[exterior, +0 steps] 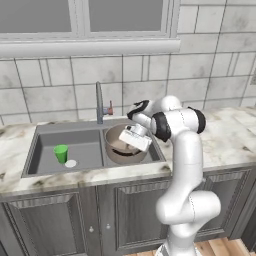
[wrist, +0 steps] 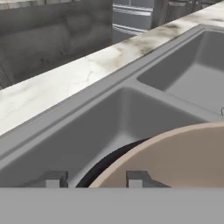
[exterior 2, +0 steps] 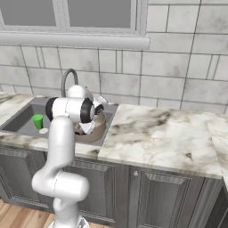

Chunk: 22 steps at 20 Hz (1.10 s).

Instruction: Place the cup in the left basin and the pot in the right basin of the sink.

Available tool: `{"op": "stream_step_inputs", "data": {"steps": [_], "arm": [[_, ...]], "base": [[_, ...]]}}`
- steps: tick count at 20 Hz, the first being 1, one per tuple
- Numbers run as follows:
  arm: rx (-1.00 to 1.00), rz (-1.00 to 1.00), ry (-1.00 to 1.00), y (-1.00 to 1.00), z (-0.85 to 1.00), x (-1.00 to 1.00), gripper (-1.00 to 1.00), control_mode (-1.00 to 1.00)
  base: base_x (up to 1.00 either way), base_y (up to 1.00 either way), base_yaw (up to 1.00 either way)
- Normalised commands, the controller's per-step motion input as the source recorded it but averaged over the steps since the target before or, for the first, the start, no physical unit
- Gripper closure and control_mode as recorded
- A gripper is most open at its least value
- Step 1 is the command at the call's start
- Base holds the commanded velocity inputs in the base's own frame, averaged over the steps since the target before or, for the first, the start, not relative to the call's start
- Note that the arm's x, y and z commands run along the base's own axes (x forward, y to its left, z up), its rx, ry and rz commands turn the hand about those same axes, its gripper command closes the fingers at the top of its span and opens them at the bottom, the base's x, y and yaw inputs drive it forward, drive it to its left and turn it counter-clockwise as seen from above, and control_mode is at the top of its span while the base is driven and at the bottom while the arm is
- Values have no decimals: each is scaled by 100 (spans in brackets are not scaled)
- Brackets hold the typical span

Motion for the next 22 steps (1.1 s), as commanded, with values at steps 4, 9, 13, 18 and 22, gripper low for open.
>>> {"op": "stream_step_inputs", "data": {"steps": [4, 9, 13, 18, 22], "arm": [[-8, 9, -3, 13, -4, -6, -100, -100], [-21, 3, -12, 6, 39, -22, -100, -100], [-24, 0, -13, 0, 52, -22, -100, -100], [-23, 0, -12, 0, 46, -29, -100, -100], [-20, 1, -12, 0, 29, -26, -100, -100]], "base": [[0, 0, 0], [0, 0, 0], [0, 0, 0], [0, 0, 0], [0, 0, 0]]}}
